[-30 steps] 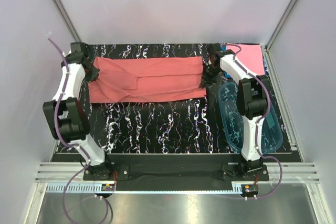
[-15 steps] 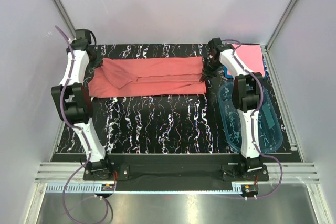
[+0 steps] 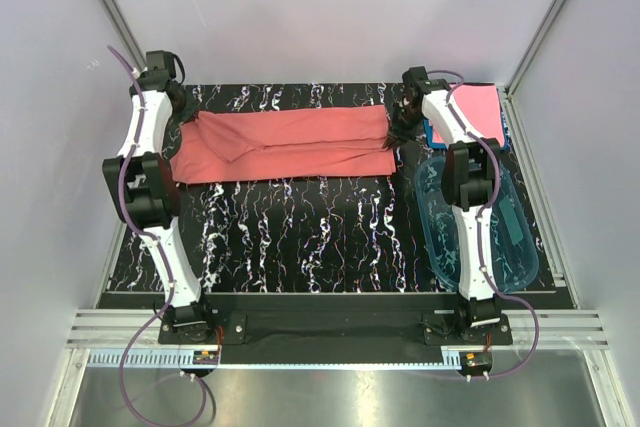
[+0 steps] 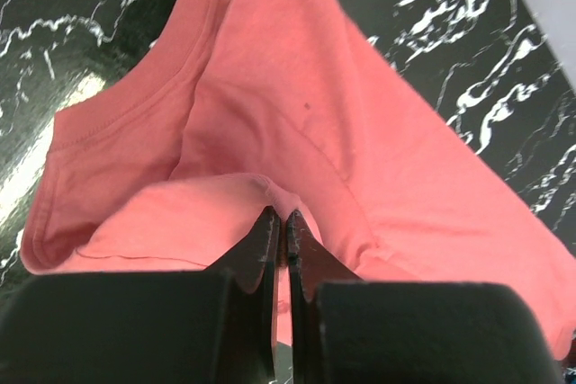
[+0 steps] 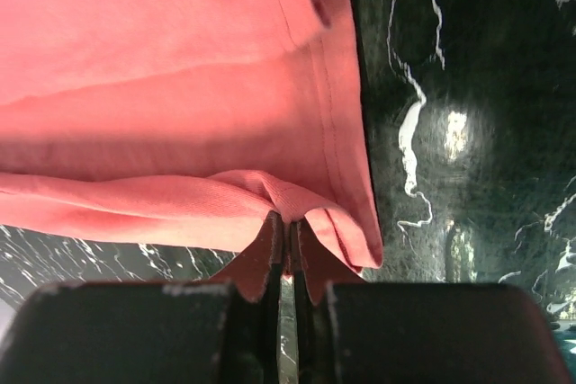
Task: Fold and stack the t-shirts
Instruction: Fold the tshirt
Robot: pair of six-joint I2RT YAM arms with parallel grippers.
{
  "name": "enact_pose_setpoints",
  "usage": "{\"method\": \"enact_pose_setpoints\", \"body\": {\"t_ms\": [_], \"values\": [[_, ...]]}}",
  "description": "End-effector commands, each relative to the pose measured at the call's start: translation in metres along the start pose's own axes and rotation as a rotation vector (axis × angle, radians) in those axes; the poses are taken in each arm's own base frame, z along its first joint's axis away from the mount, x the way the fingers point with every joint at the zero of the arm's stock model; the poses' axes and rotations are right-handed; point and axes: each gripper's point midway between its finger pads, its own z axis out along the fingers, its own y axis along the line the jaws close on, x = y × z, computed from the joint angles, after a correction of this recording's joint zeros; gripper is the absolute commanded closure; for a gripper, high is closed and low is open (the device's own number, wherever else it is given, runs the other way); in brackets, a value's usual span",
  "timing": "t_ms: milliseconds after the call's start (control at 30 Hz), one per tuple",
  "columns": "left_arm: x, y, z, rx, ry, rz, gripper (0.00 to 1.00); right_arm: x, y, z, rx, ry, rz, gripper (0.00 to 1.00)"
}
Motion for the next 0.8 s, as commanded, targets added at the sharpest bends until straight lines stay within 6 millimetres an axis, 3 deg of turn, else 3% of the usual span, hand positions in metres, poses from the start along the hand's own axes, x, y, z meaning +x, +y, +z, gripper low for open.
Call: {"method": "enact_pose_setpoints", "body": {"t_ms": [0,767], "values": [[-0.021,-0.019,-0.004,0.059,-0.052,-0.016,0.94,-0.014,0.005,-0.004,-0.031,-0.026,0.015,0.99],[-0.021,-0.022,0.027,0.054,-0.034,-0.043,0.91,-0.033,0.006,0.013,-0.067,-0.048,0.056,0.91]]}}
